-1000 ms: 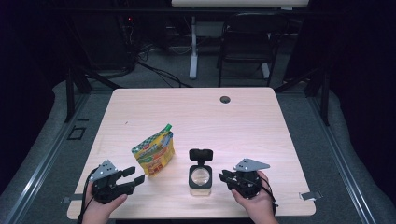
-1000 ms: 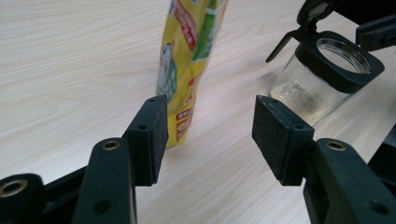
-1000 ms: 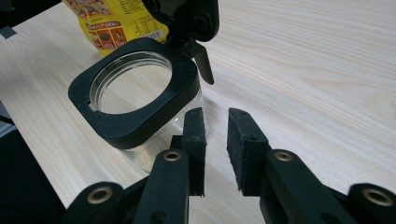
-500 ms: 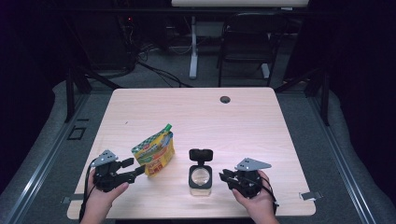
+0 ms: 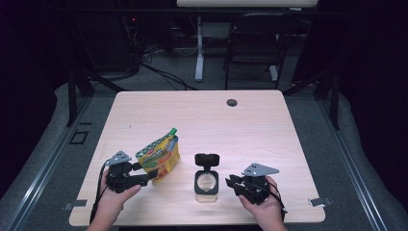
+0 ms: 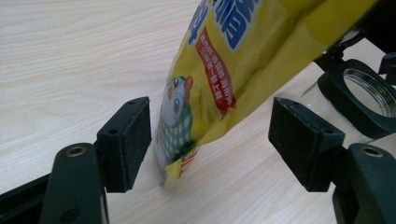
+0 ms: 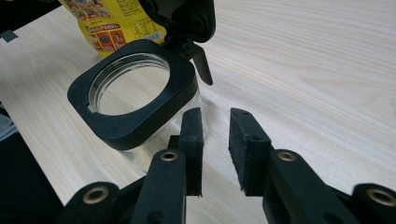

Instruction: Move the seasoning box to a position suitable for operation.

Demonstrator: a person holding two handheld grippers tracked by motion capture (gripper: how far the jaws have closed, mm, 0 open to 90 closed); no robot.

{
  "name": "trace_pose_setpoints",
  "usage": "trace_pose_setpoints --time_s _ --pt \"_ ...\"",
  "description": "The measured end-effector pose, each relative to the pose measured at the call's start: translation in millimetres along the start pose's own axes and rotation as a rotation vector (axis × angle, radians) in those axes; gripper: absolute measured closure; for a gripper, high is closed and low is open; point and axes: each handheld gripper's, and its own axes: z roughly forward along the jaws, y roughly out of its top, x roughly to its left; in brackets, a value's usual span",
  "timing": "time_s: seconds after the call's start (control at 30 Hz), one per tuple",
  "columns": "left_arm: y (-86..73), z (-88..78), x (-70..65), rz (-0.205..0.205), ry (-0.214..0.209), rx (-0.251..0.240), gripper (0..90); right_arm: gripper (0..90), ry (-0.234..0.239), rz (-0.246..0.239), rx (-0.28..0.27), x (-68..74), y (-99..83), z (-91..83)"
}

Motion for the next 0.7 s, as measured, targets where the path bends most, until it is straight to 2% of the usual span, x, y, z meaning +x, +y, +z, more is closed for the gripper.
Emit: trace_pose_setpoints --time_s 0.23,0.37,0.57,0.7 --pt "2.9 2.9 1.9 -0.013 -0.013 0.023 33.1 74.8 0.005 -0.001 -0.003 -0.1 0.4 -0.3" --pt "3.2 5.9 3.2 -0.028 -0.023 0.017 33.2 74.8 0.007 -0.002 -0.005 0.2 0.6 -0.7" --pt "3.4 11.7 5.8 -0.029 -0.03 0.045 33.3 74.8 0.006 -0.003 -0.004 0.0 0.6 -0.4" --pt "3.2 15.4 6.5 -0.038 -0.03 0.045 33.3 74.8 0.006 -0.003 -0.005 0.1 0.5 -0.6"
